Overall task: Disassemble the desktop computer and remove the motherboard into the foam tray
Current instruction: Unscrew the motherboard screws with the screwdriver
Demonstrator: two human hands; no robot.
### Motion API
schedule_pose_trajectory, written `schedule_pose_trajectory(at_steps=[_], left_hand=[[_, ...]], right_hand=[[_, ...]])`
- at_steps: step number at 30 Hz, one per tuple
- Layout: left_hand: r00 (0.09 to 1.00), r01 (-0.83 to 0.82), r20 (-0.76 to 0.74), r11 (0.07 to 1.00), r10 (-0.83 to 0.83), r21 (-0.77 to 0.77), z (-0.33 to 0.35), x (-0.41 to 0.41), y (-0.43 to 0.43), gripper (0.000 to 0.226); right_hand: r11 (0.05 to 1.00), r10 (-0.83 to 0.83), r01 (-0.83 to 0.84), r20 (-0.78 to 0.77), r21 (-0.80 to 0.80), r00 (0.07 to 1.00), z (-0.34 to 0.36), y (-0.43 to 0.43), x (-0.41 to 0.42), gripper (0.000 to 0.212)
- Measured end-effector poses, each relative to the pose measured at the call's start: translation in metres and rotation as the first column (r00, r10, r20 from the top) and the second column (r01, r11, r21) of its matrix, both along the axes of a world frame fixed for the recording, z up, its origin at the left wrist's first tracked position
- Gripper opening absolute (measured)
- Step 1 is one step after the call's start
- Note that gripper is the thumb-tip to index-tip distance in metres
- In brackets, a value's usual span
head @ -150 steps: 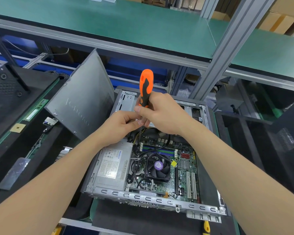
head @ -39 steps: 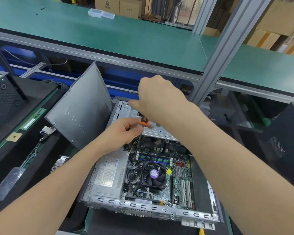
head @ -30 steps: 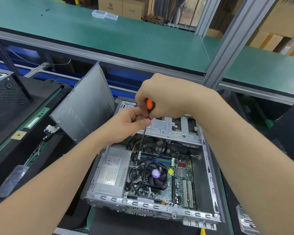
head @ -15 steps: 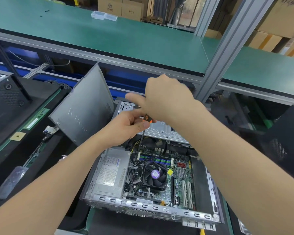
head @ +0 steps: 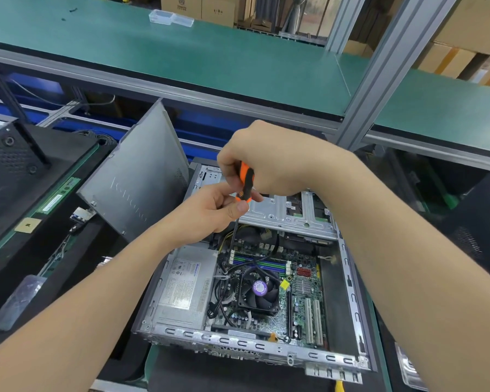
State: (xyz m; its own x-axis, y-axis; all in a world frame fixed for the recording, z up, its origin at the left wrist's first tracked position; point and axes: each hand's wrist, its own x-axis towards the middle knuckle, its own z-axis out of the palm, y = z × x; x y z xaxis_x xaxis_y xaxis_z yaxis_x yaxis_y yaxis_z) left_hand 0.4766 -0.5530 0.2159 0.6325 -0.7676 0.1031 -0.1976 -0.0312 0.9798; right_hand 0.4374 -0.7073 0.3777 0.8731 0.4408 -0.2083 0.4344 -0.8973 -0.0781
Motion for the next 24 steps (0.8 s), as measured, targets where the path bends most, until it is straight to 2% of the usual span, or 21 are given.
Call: schedule_pose_trajectory(at_steps=[3,5,6,8,11,13,16,19,21,22,24], left_hand=[[1.000,-0.012,-0.002,1.000,0.012,0.011,0.002,-0.002,0.000,0.017],[1.000,-0.009,0.002,1.000,0.009,0.014,0.003,-0.002,-0.001,0.017],[1.000,-0.005,0.013,1.000,0.005,0.009,0.003,-0.002,-0.002,0.016],[0.999,-0.016,0.032,1.000,0.016,-0.004,0.002,-0.001,-0.003,0.014],[0.998,-0.059,0.014,0.998,0.059,-0.007,-0.002,0.002,-0.002,0.016],[0.998,-0.064,0.004,0.998,0.064,-0.023,-0.004,0.004,0.001,0.021],[0.999,-0.048,0.016,0.999,0.048,0.005,-0.004,0.005,0.004,0.025],[0.996,-0.081,0.042,0.994,0.078,0.076,-0.005,0.005,0.007,0.025],[0.991,-0.119,0.069,0.990,0.114,0.078,-0.005,0.004,0.007,0.022],[0.988,-0.136,0.084,0.988,0.130,0.073,-0.006,0.003,0.006,0.020],[0.981,-0.171,0.103,0.983,0.163,0.074,-0.007,0.002,0.005,0.021]], right_hand=[[1.000,0.007,-0.007,-0.018,0.008,1.000,-0.001,-0.001,0.002,0.028],[1.000,0.014,-0.014,-0.016,0.010,1.000,0.000,-0.003,0.002,0.017],[1.000,0.001,-0.002,0.017,0.023,1.000,-0.001,-0.004,0.002,0.015],[0.995,-0.073,0.062,0.141,0.079,0.987,-0.009,-0.003,0.003,0.030],[0.961,-0.163,0.092,0.267,0.259,0.950,-0.023,-0.001,0.005,0.022],[0.928,-0.194,0.106,0.222,0.357,0.956,-0.027,-0.003,0.005,0.021],[0.883,-0.150,0.102,0.069,0.458,0.986,-0.028,-0.011,0.003,0.030],[0.779,-0.124,0.138,-0.066,0.611,0.990,-0.035,-0.019,0.003,0.038],[0.743,-0.183,0.167,-0.042,0.648,0.982,-0.050,-0.022,0.002,0.025],[0.764,-0.220,0.176,-0.005,0.621,0.975,-0.061,-0.023,0.001,0.016],[0.803,-0.282,0.219,0.030,0.554,0.959,-0.084,-0.022,-0.004,0.019]])
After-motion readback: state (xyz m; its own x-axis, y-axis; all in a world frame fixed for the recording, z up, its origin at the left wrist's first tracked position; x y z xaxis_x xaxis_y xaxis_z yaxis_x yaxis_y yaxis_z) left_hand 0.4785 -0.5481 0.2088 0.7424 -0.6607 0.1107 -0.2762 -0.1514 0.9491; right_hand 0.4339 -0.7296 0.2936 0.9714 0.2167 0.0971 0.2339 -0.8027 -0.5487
